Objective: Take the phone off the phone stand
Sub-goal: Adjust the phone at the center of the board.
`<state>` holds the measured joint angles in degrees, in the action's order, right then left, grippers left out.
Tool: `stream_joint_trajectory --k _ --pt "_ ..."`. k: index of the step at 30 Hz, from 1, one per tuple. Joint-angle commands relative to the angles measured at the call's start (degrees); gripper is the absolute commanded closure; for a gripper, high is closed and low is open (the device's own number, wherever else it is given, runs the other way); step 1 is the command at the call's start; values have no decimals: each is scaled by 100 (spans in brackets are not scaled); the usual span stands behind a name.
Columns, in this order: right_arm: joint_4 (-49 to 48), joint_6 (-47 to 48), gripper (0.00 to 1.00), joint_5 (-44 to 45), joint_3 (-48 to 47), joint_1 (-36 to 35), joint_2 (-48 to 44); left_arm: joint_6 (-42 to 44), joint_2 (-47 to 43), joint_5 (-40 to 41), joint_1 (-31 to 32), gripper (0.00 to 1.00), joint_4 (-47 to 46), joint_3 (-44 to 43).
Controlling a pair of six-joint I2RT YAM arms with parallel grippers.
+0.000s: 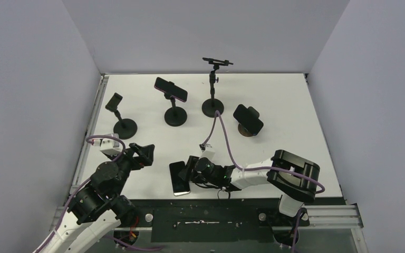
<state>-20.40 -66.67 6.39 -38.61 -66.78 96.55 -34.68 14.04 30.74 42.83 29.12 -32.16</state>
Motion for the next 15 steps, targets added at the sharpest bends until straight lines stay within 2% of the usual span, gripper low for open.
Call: stream_joint_trajectory --k 1,10,15 --pt "211 -475 49 1 34 -156 -120 119 -16 -67 33 15 -337 -23" --pt "550 -1018 45 319 112 -455 -303 102 -43 -92 38 15 -335 -27" --pt "404 -1157 50 265 248 -508 -336 110 1 -111 39 15 -359 -18"
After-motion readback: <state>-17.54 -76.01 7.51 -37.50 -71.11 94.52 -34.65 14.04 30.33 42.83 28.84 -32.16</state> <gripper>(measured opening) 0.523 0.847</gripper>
